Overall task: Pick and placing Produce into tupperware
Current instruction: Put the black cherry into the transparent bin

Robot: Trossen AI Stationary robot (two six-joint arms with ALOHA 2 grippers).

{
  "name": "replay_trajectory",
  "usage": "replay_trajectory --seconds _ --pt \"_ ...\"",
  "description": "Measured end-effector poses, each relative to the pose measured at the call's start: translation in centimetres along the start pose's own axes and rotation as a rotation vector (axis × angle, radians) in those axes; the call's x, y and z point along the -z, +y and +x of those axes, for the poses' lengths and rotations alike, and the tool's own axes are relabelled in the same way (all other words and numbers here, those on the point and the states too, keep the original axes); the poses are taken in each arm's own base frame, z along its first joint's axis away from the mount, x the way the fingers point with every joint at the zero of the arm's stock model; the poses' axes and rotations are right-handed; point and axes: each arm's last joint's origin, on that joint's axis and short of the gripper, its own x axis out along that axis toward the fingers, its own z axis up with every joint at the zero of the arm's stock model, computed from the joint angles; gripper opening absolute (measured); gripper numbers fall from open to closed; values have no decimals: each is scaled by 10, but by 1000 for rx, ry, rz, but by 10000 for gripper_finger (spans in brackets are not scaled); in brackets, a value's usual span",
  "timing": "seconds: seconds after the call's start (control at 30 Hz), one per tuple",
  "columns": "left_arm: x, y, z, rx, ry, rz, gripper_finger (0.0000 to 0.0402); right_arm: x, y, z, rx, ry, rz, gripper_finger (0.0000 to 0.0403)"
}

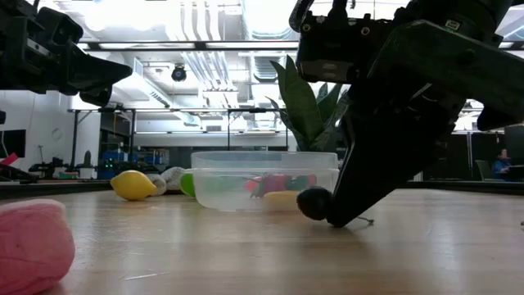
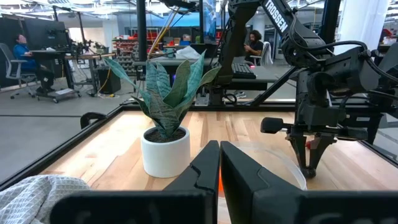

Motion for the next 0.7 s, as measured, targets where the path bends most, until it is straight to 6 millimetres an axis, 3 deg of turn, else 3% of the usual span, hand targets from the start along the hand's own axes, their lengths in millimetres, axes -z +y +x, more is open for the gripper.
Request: replay_trajectory --seconds 0.23,0.7 --pt "0 0 0 0 0 0 0 0 0 0 1 2 -6 11" --pt "0 0 0 0 0 0 0 -3 1 -2 3 -9 -18 8"
